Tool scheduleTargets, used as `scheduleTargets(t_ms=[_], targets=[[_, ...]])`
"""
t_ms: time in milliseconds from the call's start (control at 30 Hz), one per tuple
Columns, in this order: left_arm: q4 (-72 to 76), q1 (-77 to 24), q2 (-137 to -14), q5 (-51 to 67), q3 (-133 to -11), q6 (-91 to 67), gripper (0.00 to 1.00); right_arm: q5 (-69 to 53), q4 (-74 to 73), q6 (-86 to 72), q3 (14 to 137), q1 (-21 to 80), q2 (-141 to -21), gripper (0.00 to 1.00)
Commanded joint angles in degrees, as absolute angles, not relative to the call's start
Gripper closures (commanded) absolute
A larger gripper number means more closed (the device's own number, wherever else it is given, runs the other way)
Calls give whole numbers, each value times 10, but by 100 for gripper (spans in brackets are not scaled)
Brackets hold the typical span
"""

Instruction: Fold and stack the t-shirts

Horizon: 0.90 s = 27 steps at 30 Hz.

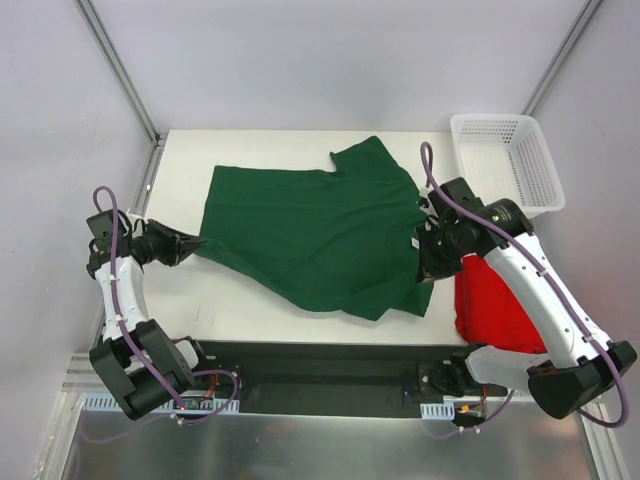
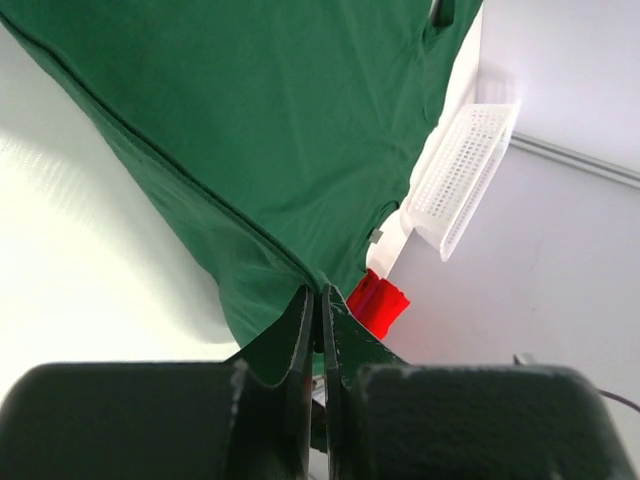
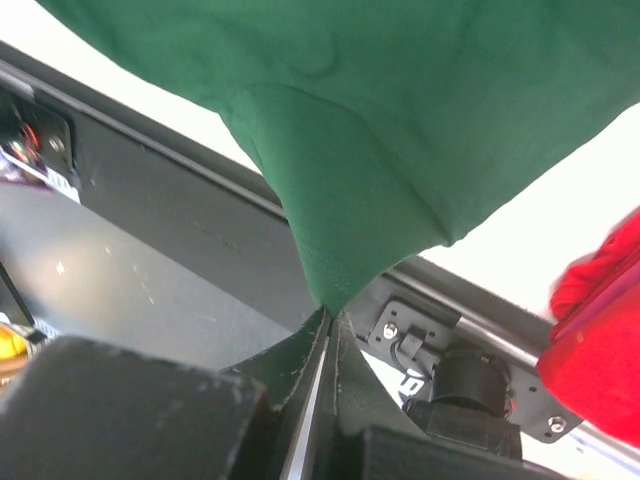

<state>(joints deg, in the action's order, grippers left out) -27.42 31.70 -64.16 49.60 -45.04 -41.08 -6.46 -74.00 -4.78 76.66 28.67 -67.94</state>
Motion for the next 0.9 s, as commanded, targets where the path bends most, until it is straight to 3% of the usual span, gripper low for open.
scheduleTargets(t_ms=[0,367,867], targets=[[-299,316,-631,501,-468,-377,100,-65,-759,-18,830,265,-704,99],[-382,332,-612,389,-454,-319,100,-69,-763,-4,888,229,-768,99],[-511,331,-620,209,-531,-272,100,-58,-765,18,942,190,-832,99]])
